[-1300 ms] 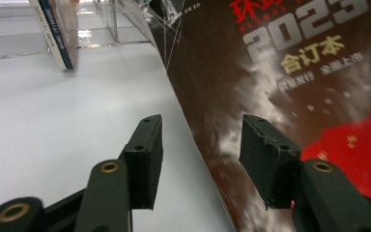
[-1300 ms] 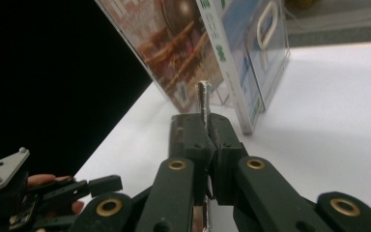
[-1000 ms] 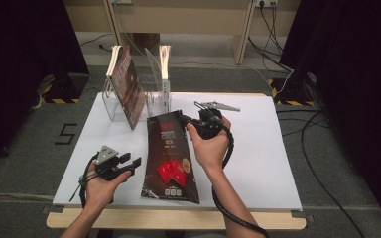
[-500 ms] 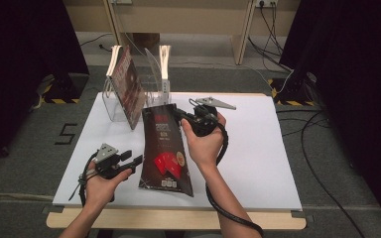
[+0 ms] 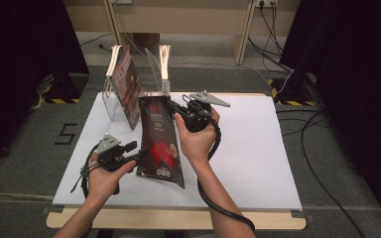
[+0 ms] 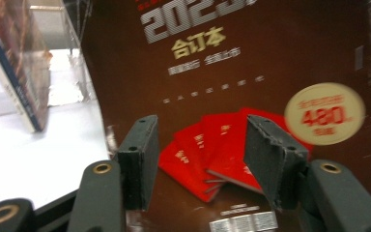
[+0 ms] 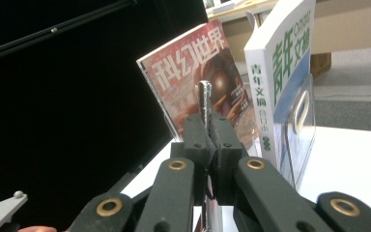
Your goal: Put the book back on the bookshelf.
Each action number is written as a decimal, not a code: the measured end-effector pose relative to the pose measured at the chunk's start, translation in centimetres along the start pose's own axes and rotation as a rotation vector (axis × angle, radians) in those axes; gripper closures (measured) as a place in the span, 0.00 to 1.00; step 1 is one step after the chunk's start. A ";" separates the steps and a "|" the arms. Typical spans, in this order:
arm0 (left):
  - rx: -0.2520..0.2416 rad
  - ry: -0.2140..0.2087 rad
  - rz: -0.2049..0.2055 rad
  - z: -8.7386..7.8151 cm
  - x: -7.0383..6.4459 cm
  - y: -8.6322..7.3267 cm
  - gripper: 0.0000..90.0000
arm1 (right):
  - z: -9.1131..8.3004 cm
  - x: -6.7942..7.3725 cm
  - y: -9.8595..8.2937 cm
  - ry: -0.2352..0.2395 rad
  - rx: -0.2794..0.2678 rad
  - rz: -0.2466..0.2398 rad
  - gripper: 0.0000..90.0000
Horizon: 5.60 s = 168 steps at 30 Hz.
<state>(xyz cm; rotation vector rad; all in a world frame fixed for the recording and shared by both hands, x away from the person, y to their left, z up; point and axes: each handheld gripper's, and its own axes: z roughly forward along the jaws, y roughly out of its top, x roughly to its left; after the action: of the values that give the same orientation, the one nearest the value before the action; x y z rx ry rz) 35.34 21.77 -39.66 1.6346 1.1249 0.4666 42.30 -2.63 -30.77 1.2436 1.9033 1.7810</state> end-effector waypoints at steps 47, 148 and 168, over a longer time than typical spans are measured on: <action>-0.048 0.025 0.068 3.9 -4.7 6.6 0.44 | 2.3 2.1 0.4 -0.019 -0.080 -0.074 0.97; -0.124 -0.063 0.035 -5.1 1.7 3.3 0.97 | -4.3 -7.4 -3.8 -0.154 0.055 -0.022 0.79; -0.180 -0.037 0.049 -8.0 2.6 3.4 0.97 | -5.3 -10.2 -6.7 -0.243 0.113 -0.025 0.76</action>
<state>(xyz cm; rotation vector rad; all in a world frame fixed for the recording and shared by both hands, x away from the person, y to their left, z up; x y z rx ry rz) 32.04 28.23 -34.21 1.5101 0.9883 0.5515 42.13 -12.82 -39.33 1.3963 1.8918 1.4520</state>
